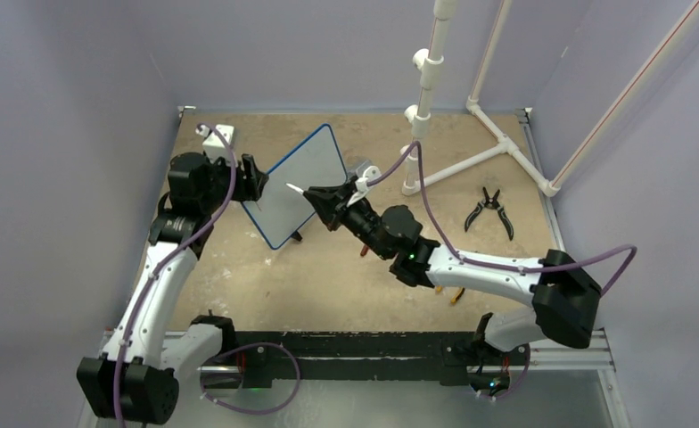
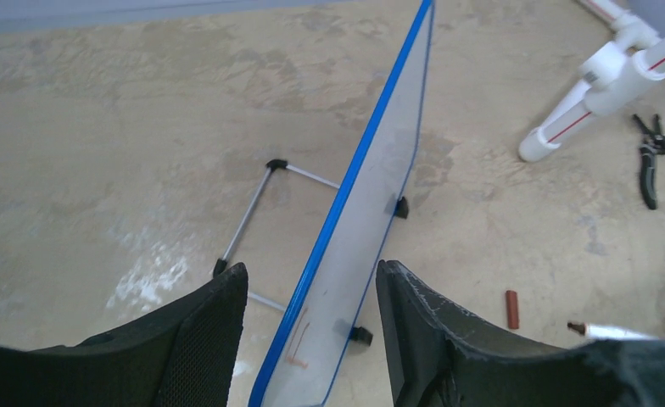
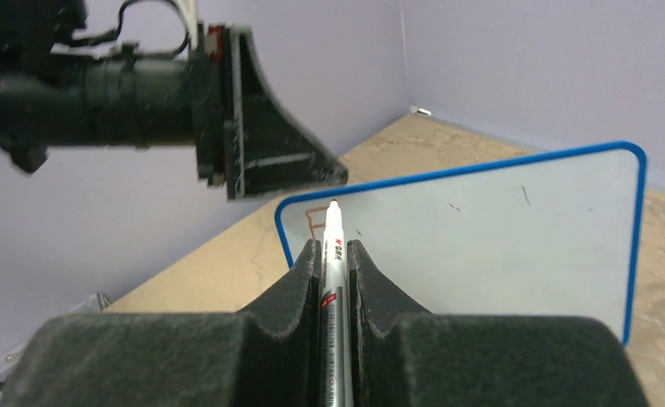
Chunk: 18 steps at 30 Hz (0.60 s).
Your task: Write a sentence on the whiteboard
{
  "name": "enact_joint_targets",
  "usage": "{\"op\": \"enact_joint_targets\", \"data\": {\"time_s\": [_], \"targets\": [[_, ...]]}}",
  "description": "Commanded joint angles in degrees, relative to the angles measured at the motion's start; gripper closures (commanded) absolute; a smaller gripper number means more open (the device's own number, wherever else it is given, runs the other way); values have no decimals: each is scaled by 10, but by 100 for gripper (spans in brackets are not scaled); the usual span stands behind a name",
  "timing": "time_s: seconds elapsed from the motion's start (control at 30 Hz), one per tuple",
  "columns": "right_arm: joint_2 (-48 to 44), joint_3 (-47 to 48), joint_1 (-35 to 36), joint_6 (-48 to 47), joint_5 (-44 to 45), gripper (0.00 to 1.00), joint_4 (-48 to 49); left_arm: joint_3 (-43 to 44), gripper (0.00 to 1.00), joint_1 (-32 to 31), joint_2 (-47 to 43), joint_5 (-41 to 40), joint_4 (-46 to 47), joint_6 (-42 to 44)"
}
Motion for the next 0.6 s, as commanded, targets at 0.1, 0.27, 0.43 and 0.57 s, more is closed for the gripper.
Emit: {"op": "enact_joint_targets", "data": {"time_s": [0.1,0.27,0.43,0.57], "targets": [[-101,-59,-4,2,46,100,-34,105,43,2,146,150,35,5],[-156,-93,-4,2,65,100,-42,133,43,2,213,185,31,31],[-192,-113,-4,0,75,100,-49,138,57,2,254,229,11,57],[-205,-117,-4,-1,73,100,-53,128,81,2,262,281,5,73]]}}
